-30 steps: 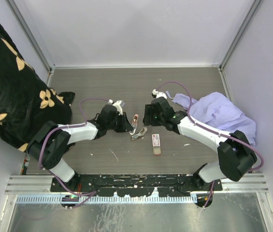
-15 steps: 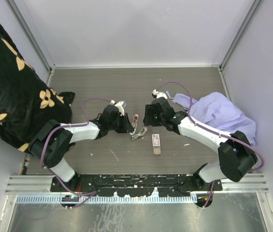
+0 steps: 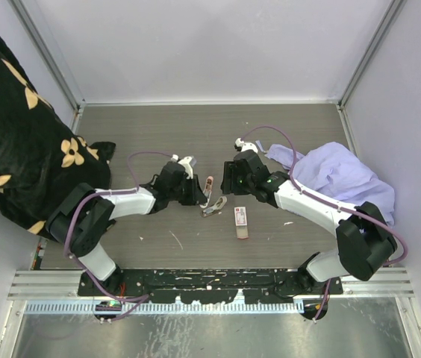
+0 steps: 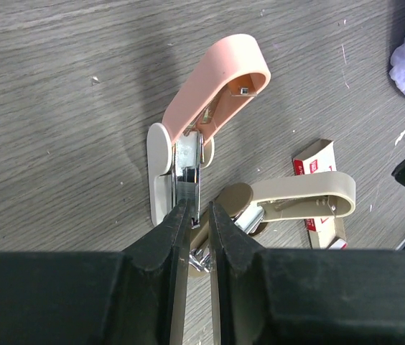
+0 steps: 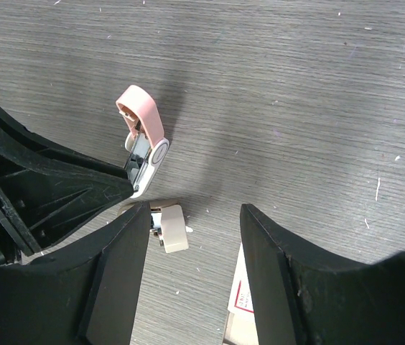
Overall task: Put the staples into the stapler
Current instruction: Adjust the staple in the stapler, then pick up the stapler.
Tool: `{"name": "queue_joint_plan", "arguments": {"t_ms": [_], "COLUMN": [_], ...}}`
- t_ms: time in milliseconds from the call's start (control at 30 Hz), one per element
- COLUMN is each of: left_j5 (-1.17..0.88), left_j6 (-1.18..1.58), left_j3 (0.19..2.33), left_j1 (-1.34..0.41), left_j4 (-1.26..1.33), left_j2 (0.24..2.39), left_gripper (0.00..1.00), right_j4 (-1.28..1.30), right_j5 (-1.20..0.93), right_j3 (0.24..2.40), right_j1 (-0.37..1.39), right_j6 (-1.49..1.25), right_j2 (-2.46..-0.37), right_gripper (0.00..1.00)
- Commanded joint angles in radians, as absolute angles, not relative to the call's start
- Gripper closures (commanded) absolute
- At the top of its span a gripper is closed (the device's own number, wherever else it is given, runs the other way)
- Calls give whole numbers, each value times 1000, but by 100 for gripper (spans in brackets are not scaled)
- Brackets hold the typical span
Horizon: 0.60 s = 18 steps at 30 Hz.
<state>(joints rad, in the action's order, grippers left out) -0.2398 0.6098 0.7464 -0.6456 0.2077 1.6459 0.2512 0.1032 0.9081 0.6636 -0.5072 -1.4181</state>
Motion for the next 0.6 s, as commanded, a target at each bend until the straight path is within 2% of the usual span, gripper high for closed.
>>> {"name": "queue_joint_plan", "arguments": {"t_ms": [0,233,433,567], "left_j5": [-230,-212,-198,-194], "left_j6": [588,588,591,594], "left_j3": [790,801,803,796], "left_j1": [-653,-656,-658,-657], "left_j4": [216,204,185,183], "left_j2": [1655,1670,1661,1641], "left_gripper": [83,87,97,100], "right_j4": [224,224,226,226], "right_j5": [118,121,128,130], "right_j3": [911,908,904,901], "right_j1": [660,660,659,659], "right_j6": [-508,-507,-509,-509], "right_j2": [-1376,-1372,-1363,-1358], "right_gripper": [41,41,42,41]}}
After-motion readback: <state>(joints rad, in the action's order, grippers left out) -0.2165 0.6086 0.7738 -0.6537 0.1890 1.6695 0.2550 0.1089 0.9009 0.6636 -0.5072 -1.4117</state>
